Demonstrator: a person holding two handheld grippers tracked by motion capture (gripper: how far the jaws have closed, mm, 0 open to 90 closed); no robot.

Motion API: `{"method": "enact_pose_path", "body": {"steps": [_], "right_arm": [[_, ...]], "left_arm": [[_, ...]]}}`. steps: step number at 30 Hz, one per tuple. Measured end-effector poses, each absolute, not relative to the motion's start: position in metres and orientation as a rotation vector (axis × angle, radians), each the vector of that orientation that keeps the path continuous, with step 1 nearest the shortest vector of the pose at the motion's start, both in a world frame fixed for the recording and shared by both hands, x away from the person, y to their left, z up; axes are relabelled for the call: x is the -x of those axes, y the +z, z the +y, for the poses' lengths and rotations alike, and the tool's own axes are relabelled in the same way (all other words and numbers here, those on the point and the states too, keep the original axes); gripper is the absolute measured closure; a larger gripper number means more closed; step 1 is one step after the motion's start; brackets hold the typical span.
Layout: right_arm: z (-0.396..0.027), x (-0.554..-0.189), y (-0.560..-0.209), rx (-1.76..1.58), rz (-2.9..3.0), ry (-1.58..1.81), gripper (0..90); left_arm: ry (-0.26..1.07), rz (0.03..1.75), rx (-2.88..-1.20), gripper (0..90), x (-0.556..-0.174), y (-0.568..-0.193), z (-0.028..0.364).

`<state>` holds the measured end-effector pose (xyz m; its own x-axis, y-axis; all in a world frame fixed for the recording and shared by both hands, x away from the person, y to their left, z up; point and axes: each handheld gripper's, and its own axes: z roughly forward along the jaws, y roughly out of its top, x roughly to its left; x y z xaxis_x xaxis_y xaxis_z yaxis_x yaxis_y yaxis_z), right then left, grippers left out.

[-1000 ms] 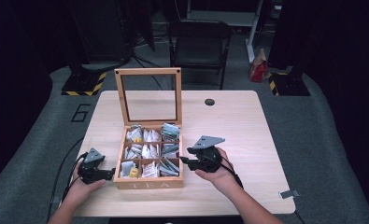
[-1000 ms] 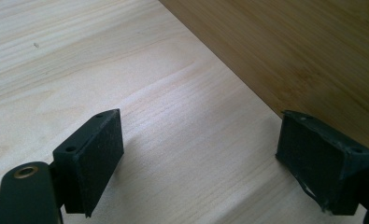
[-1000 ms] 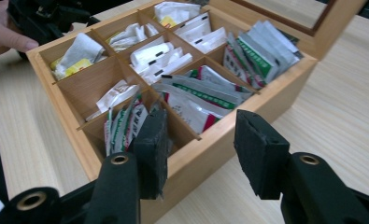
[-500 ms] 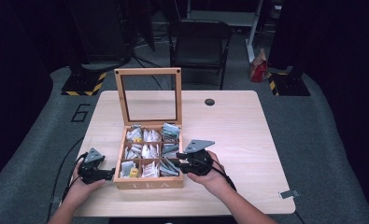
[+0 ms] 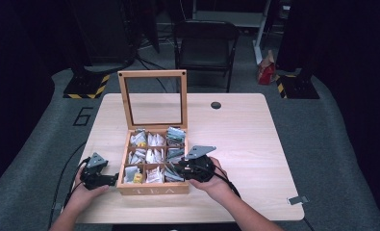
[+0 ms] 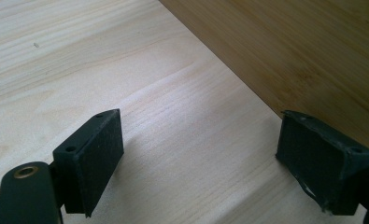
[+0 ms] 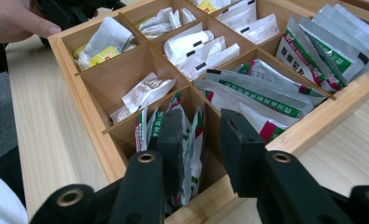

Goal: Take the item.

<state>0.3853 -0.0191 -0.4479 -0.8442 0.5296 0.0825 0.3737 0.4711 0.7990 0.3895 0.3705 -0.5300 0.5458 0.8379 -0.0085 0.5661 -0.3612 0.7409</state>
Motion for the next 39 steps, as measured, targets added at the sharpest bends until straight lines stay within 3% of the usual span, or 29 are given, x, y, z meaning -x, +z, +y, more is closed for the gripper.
{"method": "enact_pose_path", "body": {"steps": [39], "right_arm": [[-0.006,-0.392,-0.466,-0.796,2.635,1.251,84.0]], "left_arm": [[0.491,1.127,-2.072,14.2,-0.389,-0.53,0.37]]}}
